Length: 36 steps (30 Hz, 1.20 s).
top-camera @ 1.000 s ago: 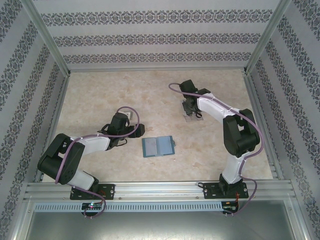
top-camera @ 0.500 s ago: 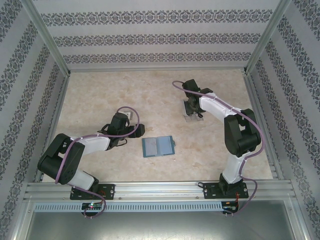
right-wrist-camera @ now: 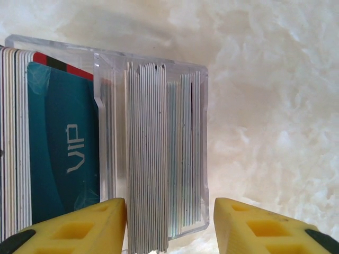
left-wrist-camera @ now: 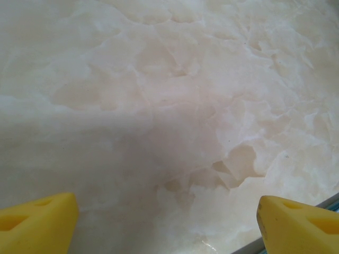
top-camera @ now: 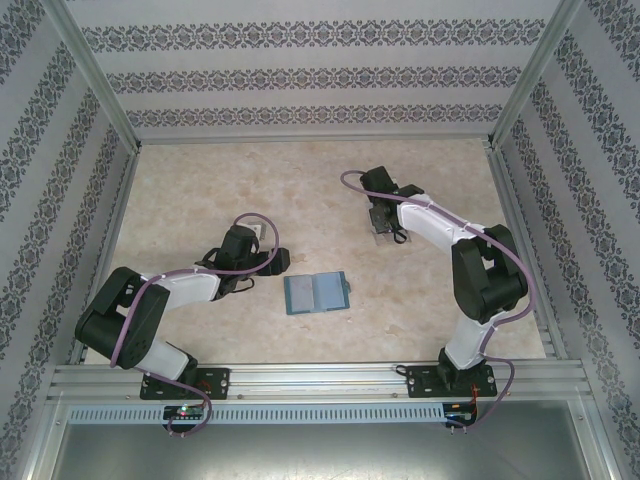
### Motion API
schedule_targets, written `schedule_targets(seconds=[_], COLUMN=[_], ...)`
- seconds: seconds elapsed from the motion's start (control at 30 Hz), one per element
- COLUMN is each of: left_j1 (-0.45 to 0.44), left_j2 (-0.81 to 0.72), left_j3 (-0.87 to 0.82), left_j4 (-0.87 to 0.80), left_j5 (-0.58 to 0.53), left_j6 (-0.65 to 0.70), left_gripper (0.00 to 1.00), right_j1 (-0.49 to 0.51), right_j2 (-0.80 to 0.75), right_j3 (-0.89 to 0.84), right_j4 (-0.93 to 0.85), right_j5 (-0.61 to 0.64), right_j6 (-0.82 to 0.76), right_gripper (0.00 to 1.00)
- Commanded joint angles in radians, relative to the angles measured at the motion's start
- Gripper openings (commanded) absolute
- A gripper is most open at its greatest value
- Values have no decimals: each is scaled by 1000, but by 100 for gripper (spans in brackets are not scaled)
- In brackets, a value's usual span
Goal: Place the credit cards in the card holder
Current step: Pick up the credit card from the storage box.
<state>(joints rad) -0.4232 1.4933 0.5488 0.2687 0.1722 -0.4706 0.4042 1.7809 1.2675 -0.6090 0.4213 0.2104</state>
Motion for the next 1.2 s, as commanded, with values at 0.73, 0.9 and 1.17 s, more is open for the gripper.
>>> schedule_targets(seconds=[0.73,0.9,1.17], left_j1=[0,-1,-1], left_j2=[-32,-26,-21], left_j3=[0,0,2], left_j4=[-21,-17,-16], left_j5=[-36,-36,-28], left_j6=[5,6,1], left_gripper=[88,88,88], right_j1=[25,26,2], right_j2=[-5,-15,-81], right_j3=[6,1,-20], right_j4=[-11,-12,-3], right_j5=[46,38,-87], right_j6=[-34,-38,-34], right_gripper=[17,10,1])
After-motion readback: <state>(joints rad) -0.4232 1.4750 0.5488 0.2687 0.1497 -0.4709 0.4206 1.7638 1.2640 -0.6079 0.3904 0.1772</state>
